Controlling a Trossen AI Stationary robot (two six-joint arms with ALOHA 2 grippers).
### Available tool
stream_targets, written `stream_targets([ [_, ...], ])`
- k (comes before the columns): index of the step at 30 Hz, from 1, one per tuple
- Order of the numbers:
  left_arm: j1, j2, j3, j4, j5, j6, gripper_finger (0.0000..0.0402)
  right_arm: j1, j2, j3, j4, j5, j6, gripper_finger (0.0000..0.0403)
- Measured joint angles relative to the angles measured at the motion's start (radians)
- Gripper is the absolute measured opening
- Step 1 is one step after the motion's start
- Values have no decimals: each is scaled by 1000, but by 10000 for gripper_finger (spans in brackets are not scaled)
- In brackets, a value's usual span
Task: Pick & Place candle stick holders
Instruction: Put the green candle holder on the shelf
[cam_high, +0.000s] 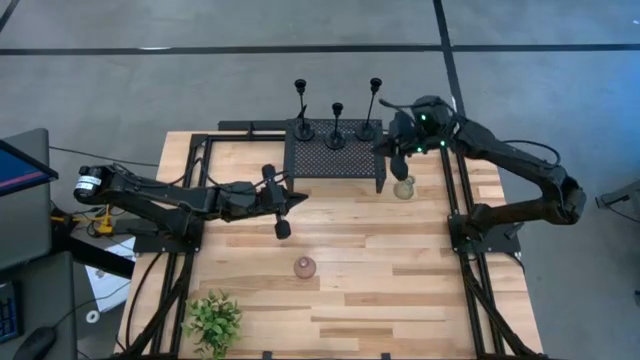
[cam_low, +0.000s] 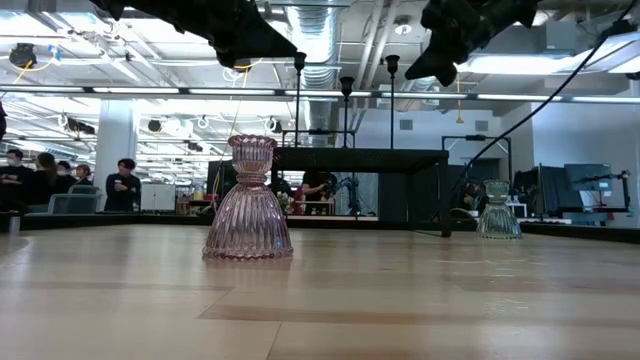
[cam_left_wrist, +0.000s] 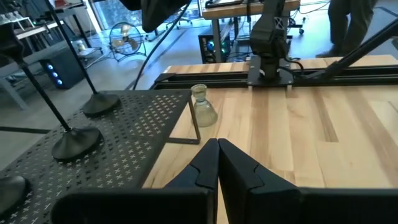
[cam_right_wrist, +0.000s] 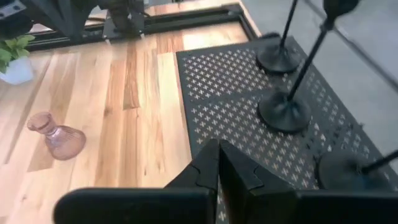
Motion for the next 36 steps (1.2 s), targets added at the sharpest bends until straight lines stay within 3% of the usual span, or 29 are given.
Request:
stream_targets([
  [8, 16, 2, 0, 9, 0, 135, 8, 49, -137, -215, 231, 38, 70, 0],
  [15, 119, 44, 0, 48, -28, 45, 4, 107, -312, -430, 413, 285, 182, 0],
  [20, 155, 95, 0, 54, -35, 23, 5, 187, -376, -520, 415, 434, 269, 0],
  [25, 148, 119, 0, 54, -34, 23, 4, 281, -405, -565, 392, 488, 371, 0],
  [28, 139, 120, 0, 54, -34, 23, 6, 362, -407, -567, 346, 517, 425, 0],
  [36, 126, 114, 0, 53, -34, 23, 7, 604, -406, -567, 151, 727, 656, 0],
])
